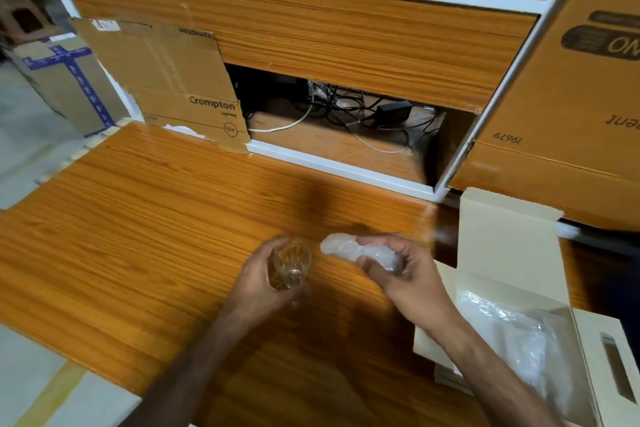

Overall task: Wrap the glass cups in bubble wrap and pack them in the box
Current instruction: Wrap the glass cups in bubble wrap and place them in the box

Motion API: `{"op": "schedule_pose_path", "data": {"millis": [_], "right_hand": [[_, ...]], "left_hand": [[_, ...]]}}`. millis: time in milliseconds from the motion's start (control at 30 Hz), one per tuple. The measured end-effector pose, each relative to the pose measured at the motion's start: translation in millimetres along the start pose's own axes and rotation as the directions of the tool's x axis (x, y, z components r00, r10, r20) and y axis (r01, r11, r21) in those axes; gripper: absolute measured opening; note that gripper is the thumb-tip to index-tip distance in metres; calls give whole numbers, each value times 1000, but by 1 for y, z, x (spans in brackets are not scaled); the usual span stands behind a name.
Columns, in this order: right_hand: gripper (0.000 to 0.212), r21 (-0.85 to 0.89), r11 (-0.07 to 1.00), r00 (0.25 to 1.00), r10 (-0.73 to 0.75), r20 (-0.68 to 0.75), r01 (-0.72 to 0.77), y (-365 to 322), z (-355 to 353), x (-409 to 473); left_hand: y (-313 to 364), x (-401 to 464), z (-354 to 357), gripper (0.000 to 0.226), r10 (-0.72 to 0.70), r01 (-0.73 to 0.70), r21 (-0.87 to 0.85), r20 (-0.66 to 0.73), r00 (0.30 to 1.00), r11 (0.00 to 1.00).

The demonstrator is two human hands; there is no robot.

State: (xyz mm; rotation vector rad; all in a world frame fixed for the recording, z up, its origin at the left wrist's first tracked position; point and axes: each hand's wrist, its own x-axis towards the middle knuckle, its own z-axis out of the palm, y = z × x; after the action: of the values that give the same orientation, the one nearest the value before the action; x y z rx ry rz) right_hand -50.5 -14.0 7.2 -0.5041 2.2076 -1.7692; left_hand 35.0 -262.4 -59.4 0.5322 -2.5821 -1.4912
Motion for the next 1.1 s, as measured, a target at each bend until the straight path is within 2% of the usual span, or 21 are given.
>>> {"op": "schedule_pose_path", "data": {"millis": [67, 200, 367, 433, 500, 567, 633, 767, 833, 933, 1033, 1100], "right_hand": [[23, 25, 1000, 1000, 18, -6, -18, 1, 1, -1], [26, 116, 992, 998, 47, -31, -43, -1, 0, -7], [11, 134, 989, 996, 69, -56, -61, -11, -20, -19], [11, 69, 997, 998, 35, -51, -31, -17, -32, -25], [13, -95, 995, 998, -29, -52, 24, -22, -44, -31], [18, -310, 945, 990, -130, -50, 108, -25, -53, -36], [22, -443, 885, 985, -173, -18, 147, -30, -56, -41], [28, -463, 874, 988, -99, 122, 145, -47, -67, -56], [27, -471, 867, 984, -102, 149, 161, -54, -79, -63], [17, -537, 828, 985, -169, 40, 164, -55, -91, -72], [22, -492, 867, 977, -166, -131, 81, -53, -99, -80], [19, -517, 855, 966, -163, -198, 38, -52, -107, -84]], "left_hand": [[-1, 3, 5, 70, -4, 2, -80, -22, 1000, 997], [8, 0, 16, 57, 104, -108, -177, -35, 994, 978], [49, -4, 39, 62, 414, -414, 1, -41, 909, 910], [60, -6, 49, 67, 463, -462, 46, 0, 887, 886], [68, -7, 56, 71, 489, -492, 100, 52, 871, 865], [77, -9, 62, 73, 495, -505, 139, 101, 863, 852], [88, -12, 70, 74, 500, -520, 151, 152, 853, 841], [112, -19, 85, 79, 542, -566, 169, 172, 823, 807], [123, -22, 90, 80, 566, -594, 154, 190, 802, 790], [138, -26, 102, 81, 598, -629, 172, 201, 776, 758], [154, -32, 115, 76, 614, -642, 134, 201, 763, 755], [164, -35, 123, 73, 609, -631, 73, 198, 768, 772]]}}
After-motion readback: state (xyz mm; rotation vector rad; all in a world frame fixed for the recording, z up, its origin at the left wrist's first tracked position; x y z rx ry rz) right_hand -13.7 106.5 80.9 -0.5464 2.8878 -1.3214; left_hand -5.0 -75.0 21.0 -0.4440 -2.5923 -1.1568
